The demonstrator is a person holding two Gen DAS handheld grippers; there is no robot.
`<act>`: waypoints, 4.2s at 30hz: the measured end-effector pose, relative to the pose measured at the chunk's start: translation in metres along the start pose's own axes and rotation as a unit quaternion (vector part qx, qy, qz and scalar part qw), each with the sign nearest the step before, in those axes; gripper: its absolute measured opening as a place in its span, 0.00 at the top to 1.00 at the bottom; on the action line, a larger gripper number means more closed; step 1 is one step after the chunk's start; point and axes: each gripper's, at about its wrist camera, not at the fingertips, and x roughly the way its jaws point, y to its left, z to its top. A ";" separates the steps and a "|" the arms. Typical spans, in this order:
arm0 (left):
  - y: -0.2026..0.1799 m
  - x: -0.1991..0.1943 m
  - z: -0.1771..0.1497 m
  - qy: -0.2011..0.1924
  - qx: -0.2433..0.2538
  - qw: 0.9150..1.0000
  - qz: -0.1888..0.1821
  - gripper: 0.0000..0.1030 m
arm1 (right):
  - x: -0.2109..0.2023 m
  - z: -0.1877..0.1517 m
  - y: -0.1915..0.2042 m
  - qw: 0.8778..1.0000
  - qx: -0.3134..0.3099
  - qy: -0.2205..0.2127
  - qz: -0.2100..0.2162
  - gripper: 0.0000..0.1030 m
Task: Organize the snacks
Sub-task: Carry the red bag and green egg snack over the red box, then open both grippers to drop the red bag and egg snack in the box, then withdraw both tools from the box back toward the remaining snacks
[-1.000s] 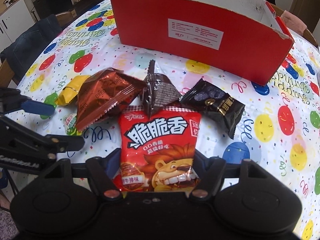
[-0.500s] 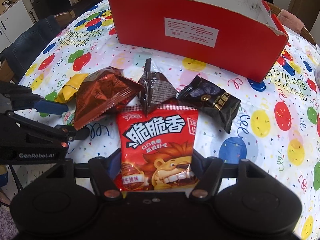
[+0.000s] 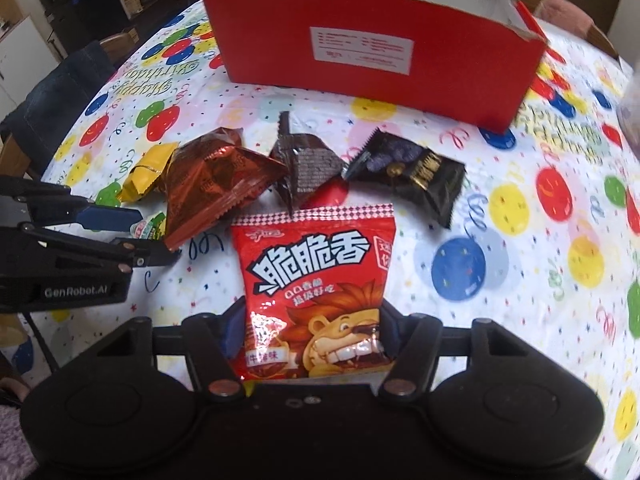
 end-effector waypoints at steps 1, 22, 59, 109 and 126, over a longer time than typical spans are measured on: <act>0.001 -0.001 -0.001 0.001 -0.002 1.000 -0.003 0.57 | -0.002 -0.002 -0.001 1.000 0.004 0.000 0.001 0.40; 0.016 -0.067 0.007 -0.066 -0.009 0.998 -0.014 0.57 | -0.074 0.001 0.001 0.996 0.041 -0.082 -0.010 0.40; 0.029 -0.030 0.233 -0.101 -0.024 0.993 0.049 0.57 | -0.049 0.204 -0.087 0.994 0.020 -0.109 -0.024 0.39; 0.027 0.056 0.288 0.024 -0.013 0.995 0.098 0.54 | 0.047 0.256 -0.095 0.999 0.012 -0.020 -0.037 0.25; 0.022 0.008 0.258 -0.029 -0.022 0.997 0.069 0.51 | -0.032 0.219 -0.095 0.996 0.030 -0.083 0.008 0.19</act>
